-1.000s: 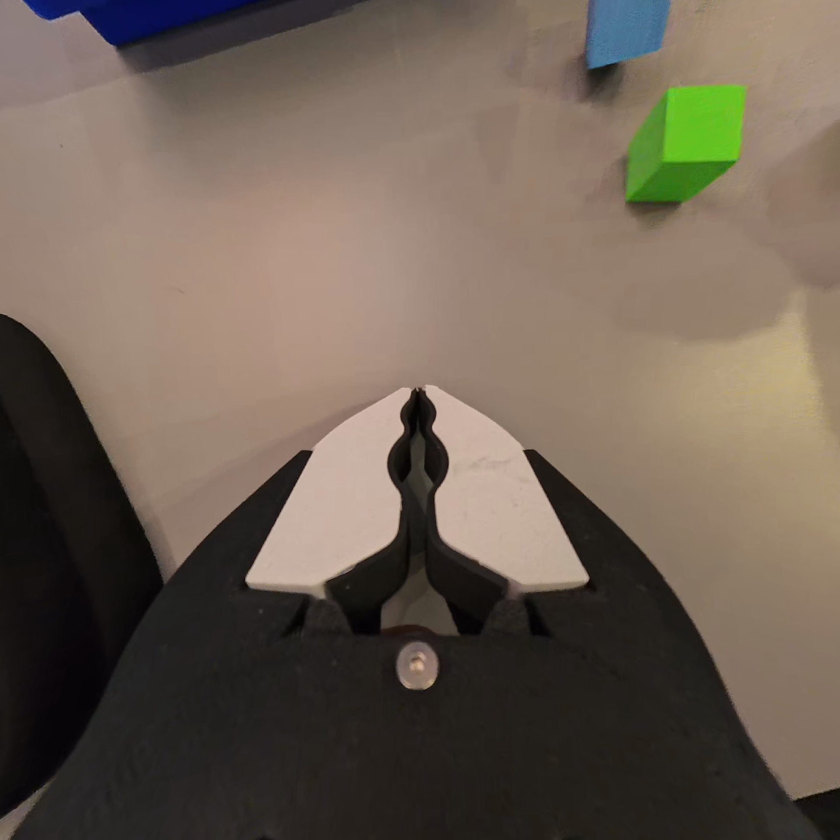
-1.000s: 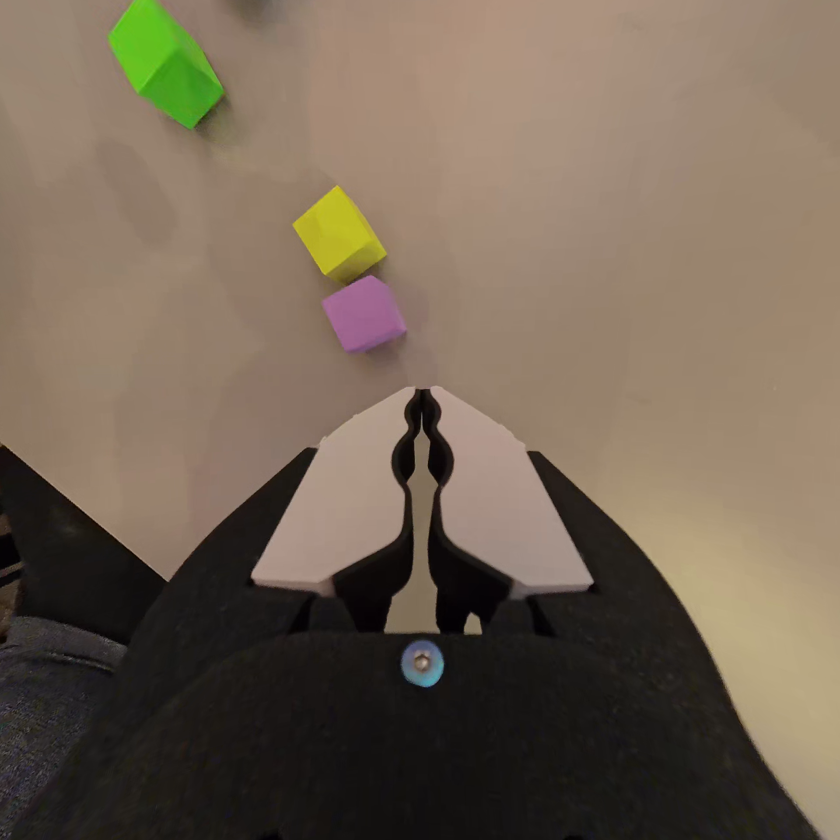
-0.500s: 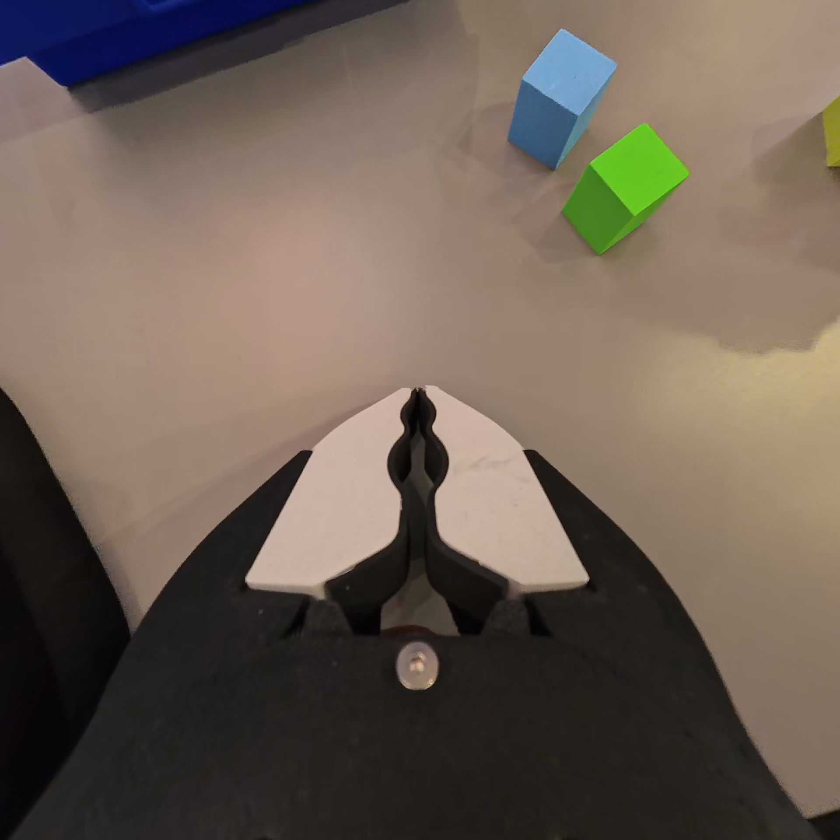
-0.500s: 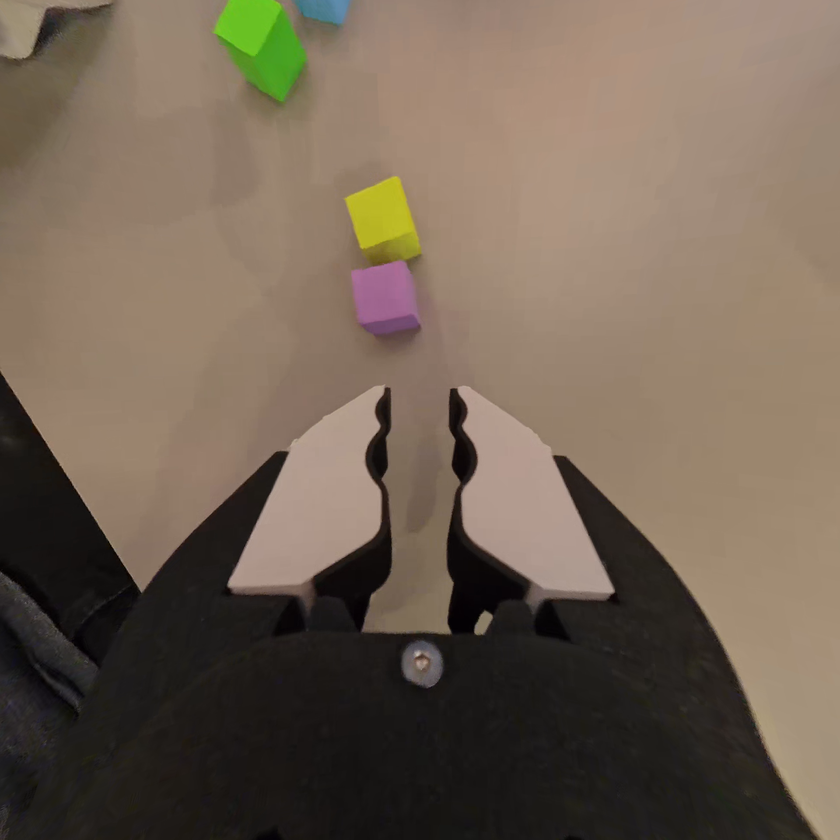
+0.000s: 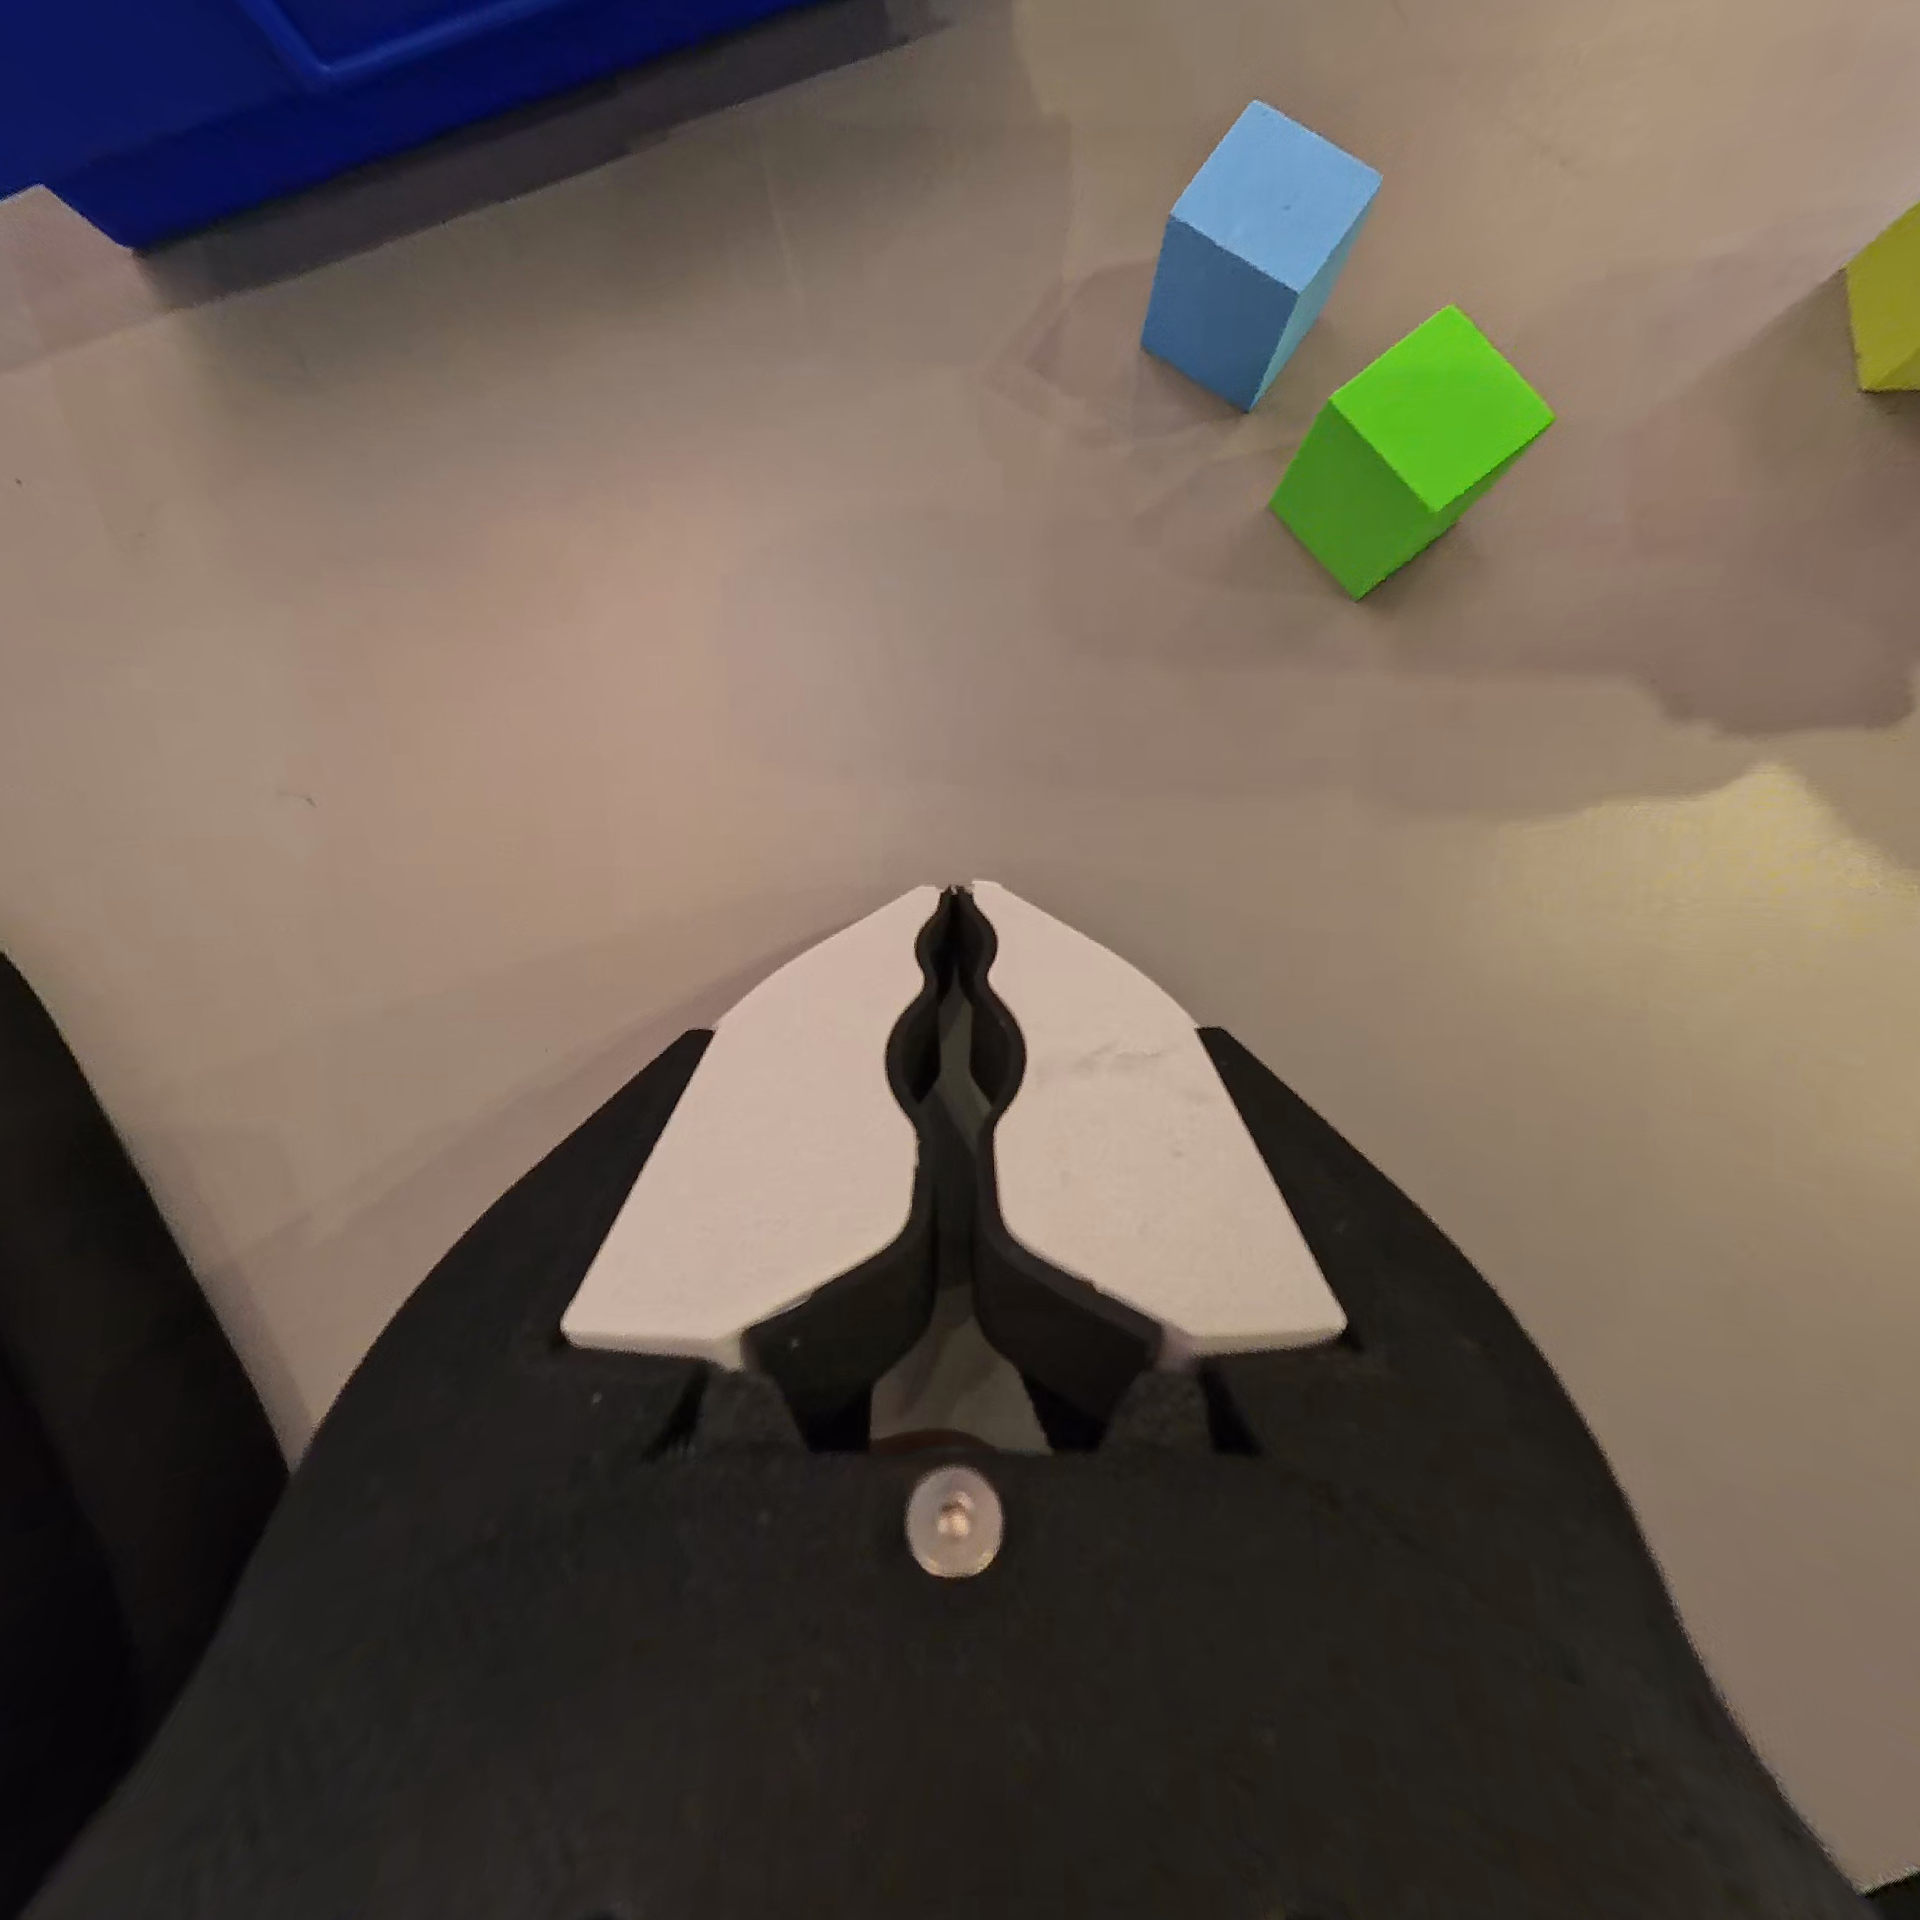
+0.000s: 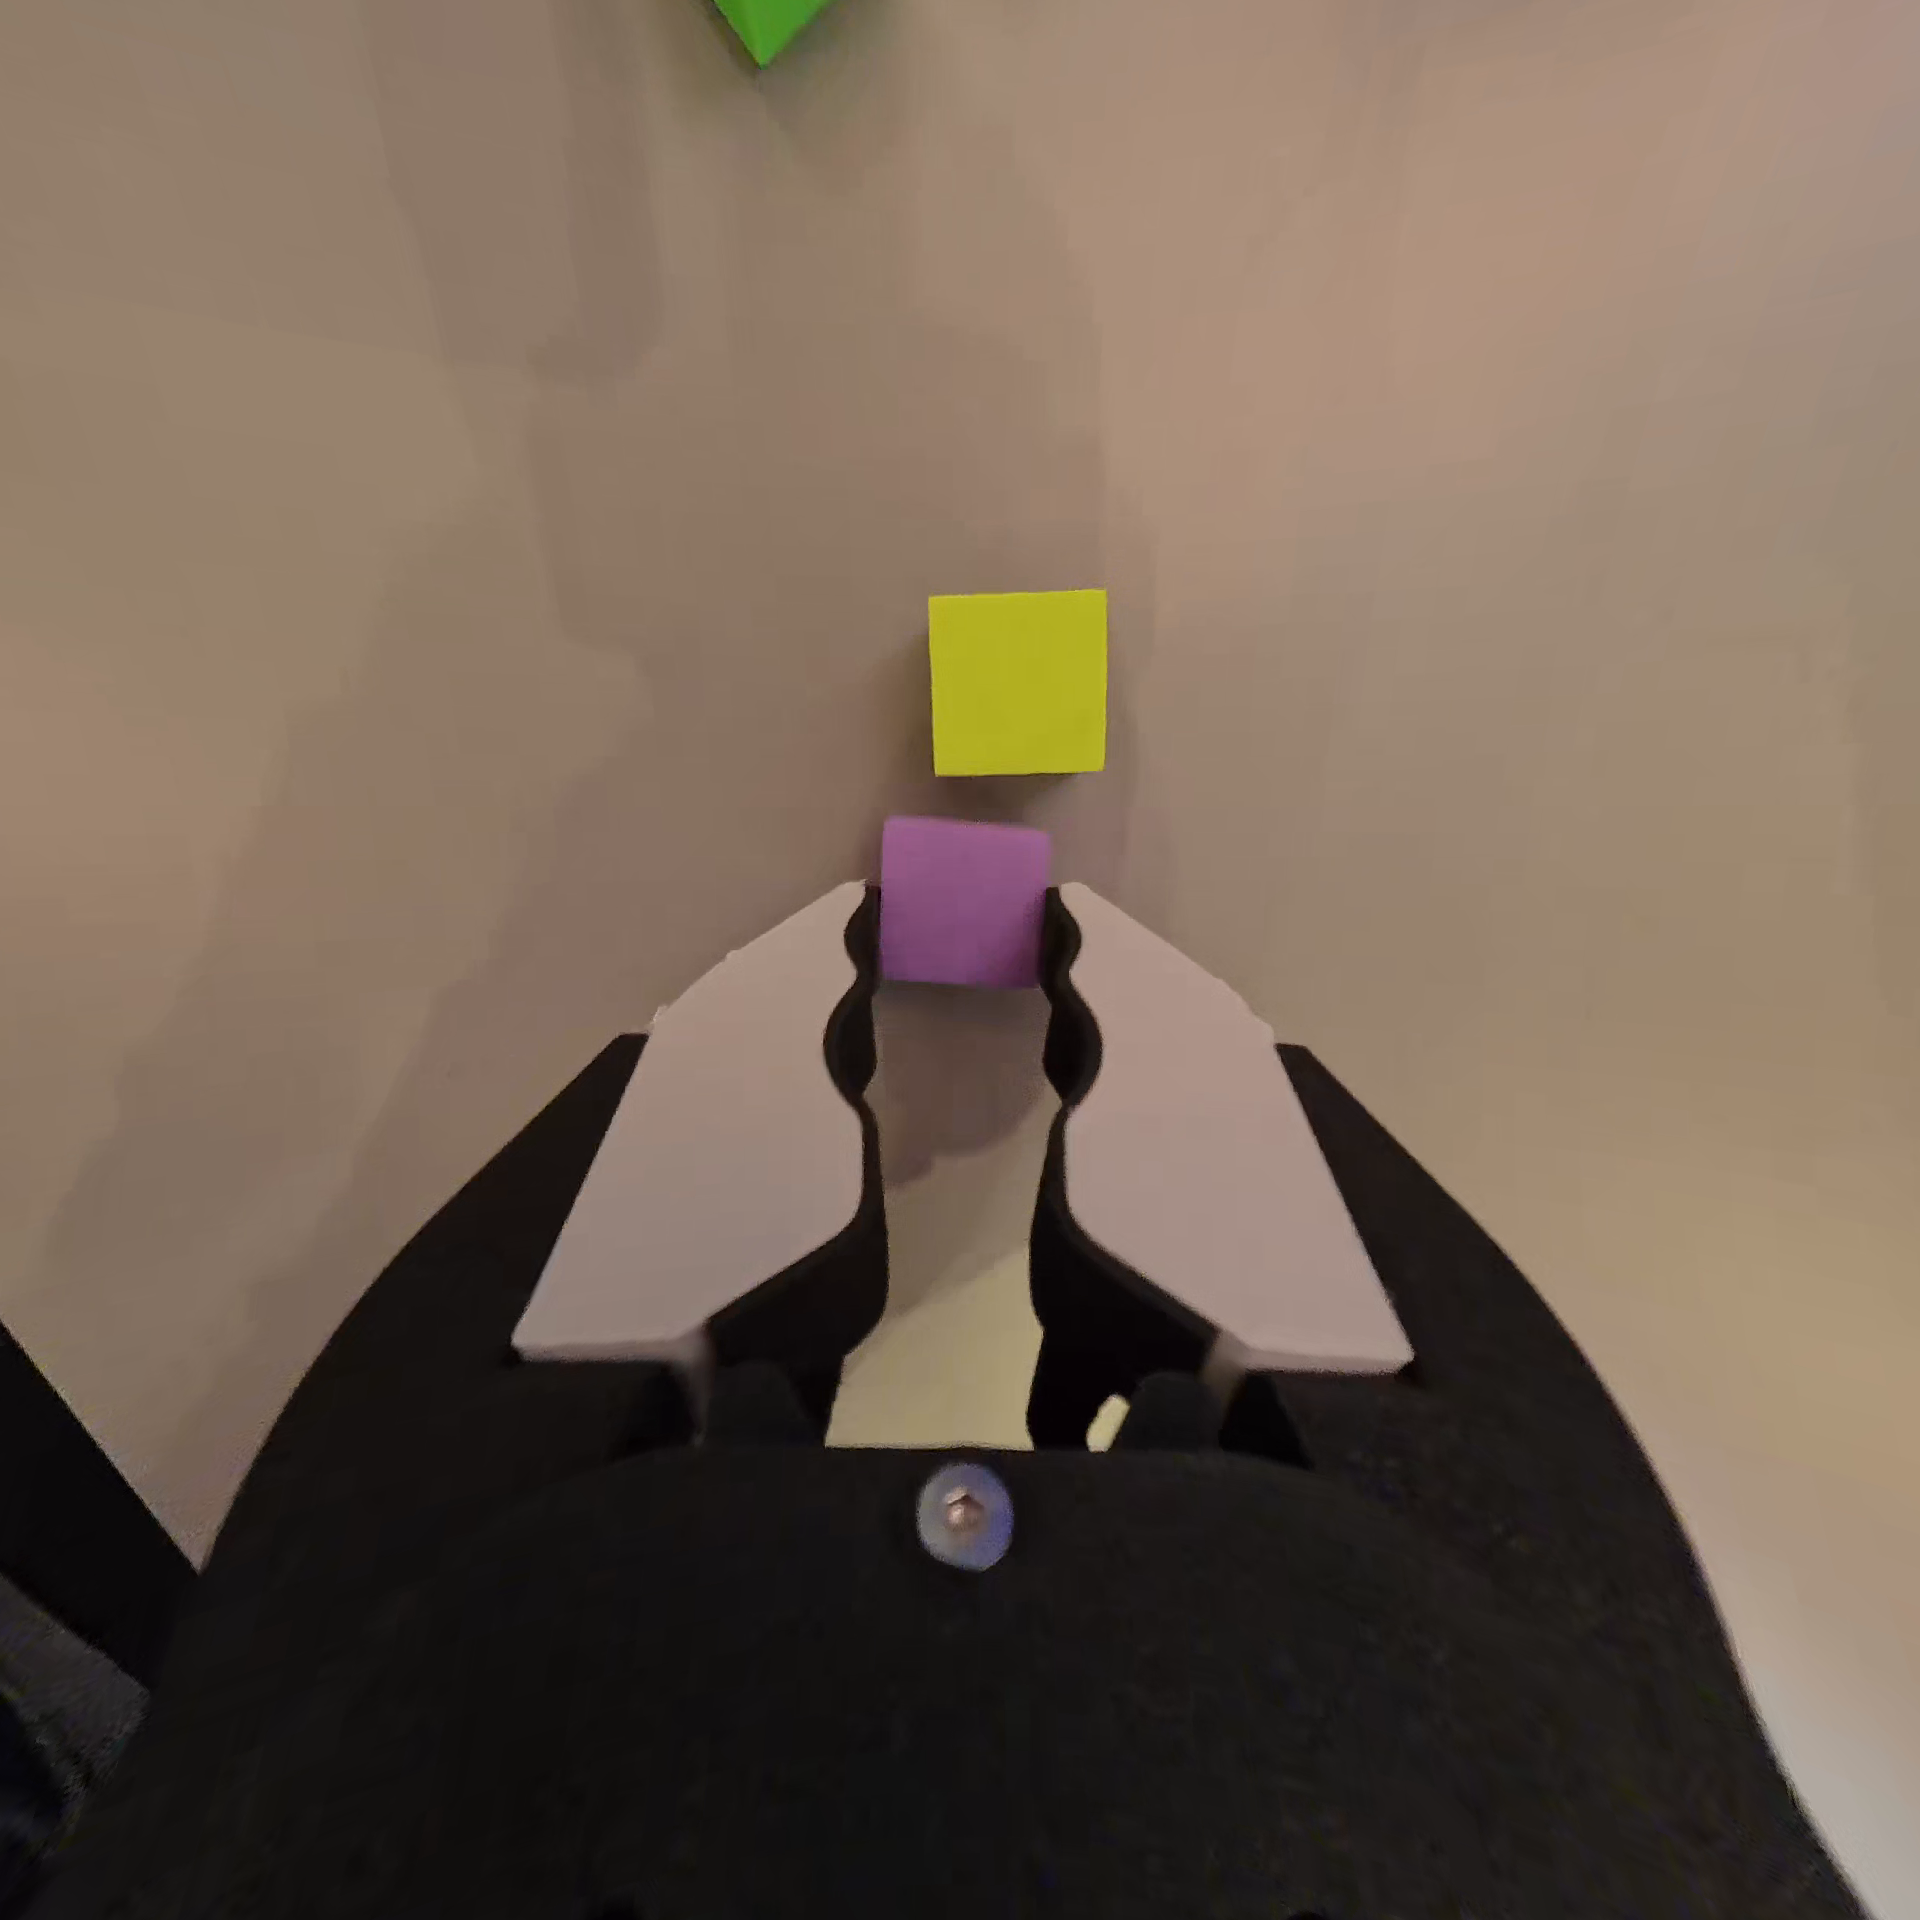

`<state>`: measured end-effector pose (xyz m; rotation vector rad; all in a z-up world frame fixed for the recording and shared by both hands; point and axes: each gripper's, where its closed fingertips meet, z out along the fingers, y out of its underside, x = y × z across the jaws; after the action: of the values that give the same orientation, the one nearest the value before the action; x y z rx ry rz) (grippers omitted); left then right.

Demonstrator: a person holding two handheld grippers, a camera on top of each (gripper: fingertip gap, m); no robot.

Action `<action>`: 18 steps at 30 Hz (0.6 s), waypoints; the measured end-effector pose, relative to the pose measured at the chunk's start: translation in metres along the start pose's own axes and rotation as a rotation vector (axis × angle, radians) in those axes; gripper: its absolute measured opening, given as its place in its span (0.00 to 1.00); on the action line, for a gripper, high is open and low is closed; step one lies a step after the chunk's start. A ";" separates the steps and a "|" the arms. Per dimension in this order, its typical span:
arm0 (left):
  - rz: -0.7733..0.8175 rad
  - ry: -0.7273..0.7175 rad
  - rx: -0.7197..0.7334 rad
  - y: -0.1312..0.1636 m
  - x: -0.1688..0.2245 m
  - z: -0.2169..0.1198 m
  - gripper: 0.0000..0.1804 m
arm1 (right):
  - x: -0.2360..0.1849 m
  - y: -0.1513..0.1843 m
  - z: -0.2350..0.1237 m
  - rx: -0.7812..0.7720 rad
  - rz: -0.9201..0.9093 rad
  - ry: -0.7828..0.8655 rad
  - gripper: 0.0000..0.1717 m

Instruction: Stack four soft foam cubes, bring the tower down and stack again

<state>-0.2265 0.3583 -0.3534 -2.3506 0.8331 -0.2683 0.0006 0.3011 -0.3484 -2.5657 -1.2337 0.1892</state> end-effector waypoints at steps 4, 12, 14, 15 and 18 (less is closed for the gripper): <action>0.002 0.006 0.003 -0.001 0.000 0.001 0.00 | 0.004 0.001 -0.008 0.017 -0.059 -0.028 0.16; 0.013 0.013 0.005 -0.004 0.004 0.003 0.00 | 0.028 0.036 -0.033 0.026 -0.224 -0.051 0.16; 0.016 0.016 0.007 -0.005 0.005 0.004 0.00 | 0.033 0.049 -0.037 0.011 -0.251 -0.059 0.16; 0.017 0.019 0.008 -0.006 0.006 0.005 0.00 | 0.034 0.054 -0.038 0.006 -0.267 -0.065 0.16; 0.020 0.022 0.008 -0.007 0.008 0.005 0.00 | 0.034 0.067 -0.040 -0.003 -0.313 -0.098 0.16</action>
<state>-0.2148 0.3599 -0.3534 -2.3348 0.8641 -0.2883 0.0816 0.2801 -0.3309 -2.3484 -1.6504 0.2472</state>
